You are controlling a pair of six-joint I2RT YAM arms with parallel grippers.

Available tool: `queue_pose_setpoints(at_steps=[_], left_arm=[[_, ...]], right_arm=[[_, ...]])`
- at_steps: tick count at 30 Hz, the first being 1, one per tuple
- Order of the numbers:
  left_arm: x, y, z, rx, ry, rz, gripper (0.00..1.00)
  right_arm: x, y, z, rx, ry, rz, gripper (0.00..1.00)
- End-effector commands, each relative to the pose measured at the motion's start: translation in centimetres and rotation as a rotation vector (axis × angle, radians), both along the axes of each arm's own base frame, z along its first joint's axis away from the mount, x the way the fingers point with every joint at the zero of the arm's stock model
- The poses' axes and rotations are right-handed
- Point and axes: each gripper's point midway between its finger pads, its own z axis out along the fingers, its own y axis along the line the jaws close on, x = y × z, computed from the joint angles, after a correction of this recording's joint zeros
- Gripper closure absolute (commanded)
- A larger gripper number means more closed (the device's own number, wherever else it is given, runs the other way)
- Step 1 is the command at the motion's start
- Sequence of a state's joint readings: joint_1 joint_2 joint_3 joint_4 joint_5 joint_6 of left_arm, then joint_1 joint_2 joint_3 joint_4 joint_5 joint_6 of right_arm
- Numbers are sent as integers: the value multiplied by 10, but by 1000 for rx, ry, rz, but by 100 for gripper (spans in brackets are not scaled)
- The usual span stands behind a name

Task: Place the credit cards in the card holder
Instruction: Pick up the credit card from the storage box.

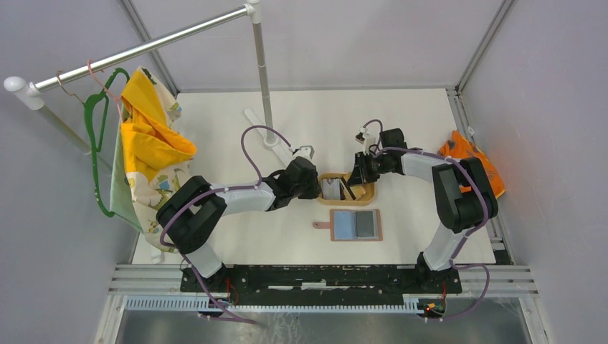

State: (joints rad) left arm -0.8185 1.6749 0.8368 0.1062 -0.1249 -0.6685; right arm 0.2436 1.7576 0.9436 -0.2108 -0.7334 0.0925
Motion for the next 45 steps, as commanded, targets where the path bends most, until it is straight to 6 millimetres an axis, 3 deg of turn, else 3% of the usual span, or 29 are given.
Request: queue_pose_setpoints(at_steps=[1, 7, 17, 27, 34, 36, 39, 45], left_arm=[[5, -16, 27, -80, -53, -23, 72], [4, -16, 29, -81, -55, -28, 70], [4, -15, 34, -83, -66, -33, 62], [3, -17, 34, -92, -62, -47, 62], [2, -18, 34, -94, -61, -52, 62], [1, -18, 34, -96, -62, -53, 62], [1, -16, 35, -97, -64, -52, 62], [0, -16, 39, -106, -70, -54, 62]], right_arm=[[7, 3, -4, 23, 8, -20, 75], [10, 0, -1, 11, -1, -13, 73], [14, -11, 21, 83, -24, -3, 75], [6, -5, -2, -15, -17, 76, 66], [-1, 3, -22, -124, -9, 156, 66], [-1, 1, -22, -135, -5, 157, 70], [2, 2, -15, -128, -22, 156, 88], [6, 2, 19, 7, -44, 127, 100]])
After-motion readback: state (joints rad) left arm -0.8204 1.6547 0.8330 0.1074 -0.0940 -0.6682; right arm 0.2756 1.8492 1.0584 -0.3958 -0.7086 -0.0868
